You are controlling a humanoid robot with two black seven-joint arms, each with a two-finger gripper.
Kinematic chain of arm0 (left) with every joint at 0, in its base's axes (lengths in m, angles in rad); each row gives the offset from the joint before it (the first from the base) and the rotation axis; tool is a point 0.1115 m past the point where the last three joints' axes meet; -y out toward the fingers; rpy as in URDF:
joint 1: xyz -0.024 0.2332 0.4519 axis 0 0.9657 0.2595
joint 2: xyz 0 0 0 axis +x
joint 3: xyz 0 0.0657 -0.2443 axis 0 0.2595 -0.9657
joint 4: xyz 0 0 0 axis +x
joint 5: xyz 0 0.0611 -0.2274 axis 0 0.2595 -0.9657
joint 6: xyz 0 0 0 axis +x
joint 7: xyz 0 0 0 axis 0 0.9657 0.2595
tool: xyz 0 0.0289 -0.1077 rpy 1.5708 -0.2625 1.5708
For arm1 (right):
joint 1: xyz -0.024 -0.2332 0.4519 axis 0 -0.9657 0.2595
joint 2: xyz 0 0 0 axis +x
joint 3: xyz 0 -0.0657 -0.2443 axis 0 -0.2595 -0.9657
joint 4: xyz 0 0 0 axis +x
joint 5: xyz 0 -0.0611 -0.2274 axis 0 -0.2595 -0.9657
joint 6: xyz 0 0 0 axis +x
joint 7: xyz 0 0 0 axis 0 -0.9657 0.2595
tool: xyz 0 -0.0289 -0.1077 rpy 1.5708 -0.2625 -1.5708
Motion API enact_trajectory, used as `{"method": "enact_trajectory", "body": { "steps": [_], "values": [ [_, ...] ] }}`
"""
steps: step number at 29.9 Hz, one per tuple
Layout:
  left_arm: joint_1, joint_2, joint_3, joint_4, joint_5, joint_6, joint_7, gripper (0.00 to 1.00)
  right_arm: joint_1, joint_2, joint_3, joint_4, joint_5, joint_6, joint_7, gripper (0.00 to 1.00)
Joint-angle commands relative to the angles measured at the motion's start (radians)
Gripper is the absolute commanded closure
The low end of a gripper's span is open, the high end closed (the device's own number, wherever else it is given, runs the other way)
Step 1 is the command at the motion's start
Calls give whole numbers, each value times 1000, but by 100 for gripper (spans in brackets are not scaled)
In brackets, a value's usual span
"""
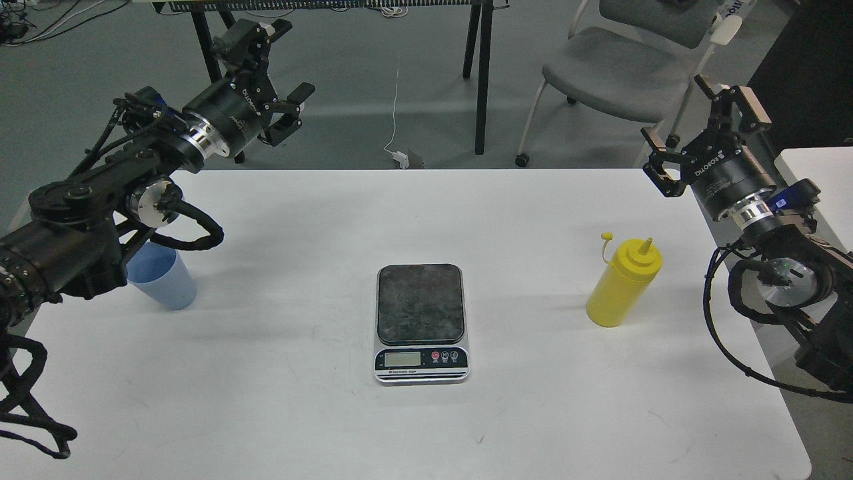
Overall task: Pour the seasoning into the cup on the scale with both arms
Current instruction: 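Swing the left gripper outward away from the blue cup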
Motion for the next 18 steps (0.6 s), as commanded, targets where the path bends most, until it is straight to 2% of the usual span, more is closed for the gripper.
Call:
{"method": "enact_trajectory", "body": {
  "steps": [1, 5, 12, 14, 18],
  "values": [
    [1, -4, 6, -2, 1, 15, 0, 1, -2, 0, -3, 0, 0, 0, 0, 1],
    [0, -4, 9, 6, 23, 31, 0, 1, -2, -1, -2, 0, 0, 0, 0, 1],
    [0, 33, 12, -2, 27, -17, 0, 1, -2, 0, -5, 0, 0, 0, 0, 1],
    [-2, 69, 46, -8, 46, -44, 0, 0, -4, 0, -6, 0, 0, 0, 0, 1],
    [-13, 189, 114, -70, 154, -44, 0, 0, -9, 0, -6, 0, 0, 0, 0, 1]
  ]
}}
